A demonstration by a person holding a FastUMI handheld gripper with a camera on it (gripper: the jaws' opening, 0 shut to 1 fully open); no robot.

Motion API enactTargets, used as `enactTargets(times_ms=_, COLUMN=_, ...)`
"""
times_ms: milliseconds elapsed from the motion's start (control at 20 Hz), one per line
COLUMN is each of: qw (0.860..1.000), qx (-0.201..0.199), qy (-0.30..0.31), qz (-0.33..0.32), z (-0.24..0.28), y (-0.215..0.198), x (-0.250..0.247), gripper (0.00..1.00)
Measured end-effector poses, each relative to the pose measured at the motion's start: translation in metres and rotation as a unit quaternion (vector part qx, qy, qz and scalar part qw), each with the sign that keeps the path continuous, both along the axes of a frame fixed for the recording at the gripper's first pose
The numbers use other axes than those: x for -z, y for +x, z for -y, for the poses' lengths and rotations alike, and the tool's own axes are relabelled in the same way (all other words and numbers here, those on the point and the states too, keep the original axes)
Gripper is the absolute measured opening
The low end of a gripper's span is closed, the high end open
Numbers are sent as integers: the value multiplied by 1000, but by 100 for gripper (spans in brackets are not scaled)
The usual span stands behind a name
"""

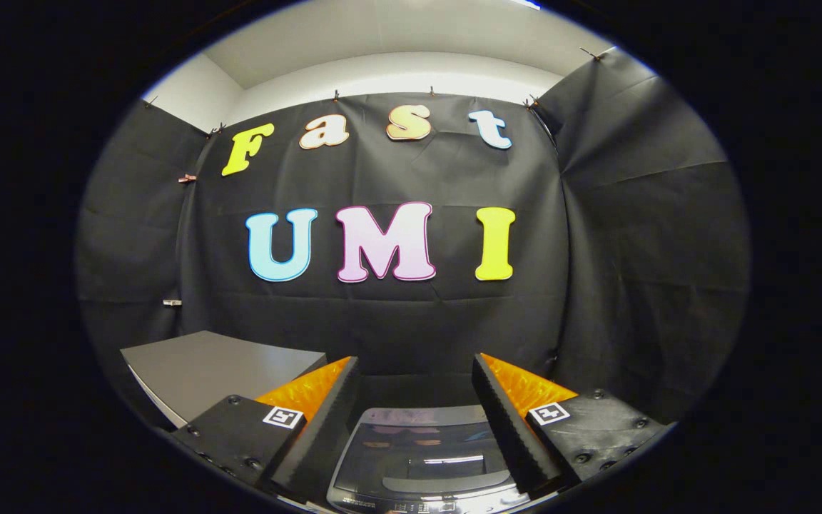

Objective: Put the clothes into the washing machine and then close the washing machine lid.

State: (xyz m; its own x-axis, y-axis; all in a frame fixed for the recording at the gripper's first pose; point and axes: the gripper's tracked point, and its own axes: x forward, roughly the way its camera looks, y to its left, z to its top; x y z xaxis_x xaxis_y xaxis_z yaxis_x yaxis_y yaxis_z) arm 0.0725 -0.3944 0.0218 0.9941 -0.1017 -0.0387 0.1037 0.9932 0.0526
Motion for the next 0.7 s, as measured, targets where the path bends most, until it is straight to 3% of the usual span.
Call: enactTargets(times_ms=700, qw=1000, qx=0, qy=6, qz=-5, z=-1, y=1, x=5, gripper=99)
